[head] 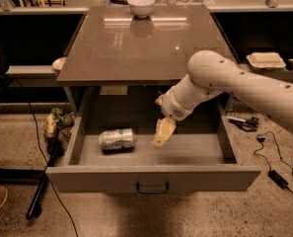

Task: Pick 7up can from top drawer and place on counter

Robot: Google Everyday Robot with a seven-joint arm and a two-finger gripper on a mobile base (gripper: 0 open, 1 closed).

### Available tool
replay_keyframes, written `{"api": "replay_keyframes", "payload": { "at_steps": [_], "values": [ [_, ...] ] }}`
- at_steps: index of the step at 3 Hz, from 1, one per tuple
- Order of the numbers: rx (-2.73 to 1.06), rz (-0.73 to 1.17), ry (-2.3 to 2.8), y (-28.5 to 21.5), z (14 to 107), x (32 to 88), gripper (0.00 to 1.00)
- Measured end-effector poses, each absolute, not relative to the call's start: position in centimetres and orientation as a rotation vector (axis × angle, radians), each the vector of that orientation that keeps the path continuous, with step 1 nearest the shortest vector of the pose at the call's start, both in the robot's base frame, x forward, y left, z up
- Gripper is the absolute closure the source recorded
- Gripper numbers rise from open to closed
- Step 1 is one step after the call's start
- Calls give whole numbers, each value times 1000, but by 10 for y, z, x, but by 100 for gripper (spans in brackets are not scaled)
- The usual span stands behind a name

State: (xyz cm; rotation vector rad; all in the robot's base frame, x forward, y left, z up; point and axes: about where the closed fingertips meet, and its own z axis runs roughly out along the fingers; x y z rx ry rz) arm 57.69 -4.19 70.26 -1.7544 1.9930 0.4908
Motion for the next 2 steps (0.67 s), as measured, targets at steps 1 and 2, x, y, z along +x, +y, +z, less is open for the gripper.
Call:
{"api": "replay_keyframes", "payload": {
  "at_steps": [1, 2],
  "values": [
    [-1745, 464, 1964, -10, 681, 593, 0],
    [-1750, 442, 1936, 23, 664, 600, 0]
  ]
}}
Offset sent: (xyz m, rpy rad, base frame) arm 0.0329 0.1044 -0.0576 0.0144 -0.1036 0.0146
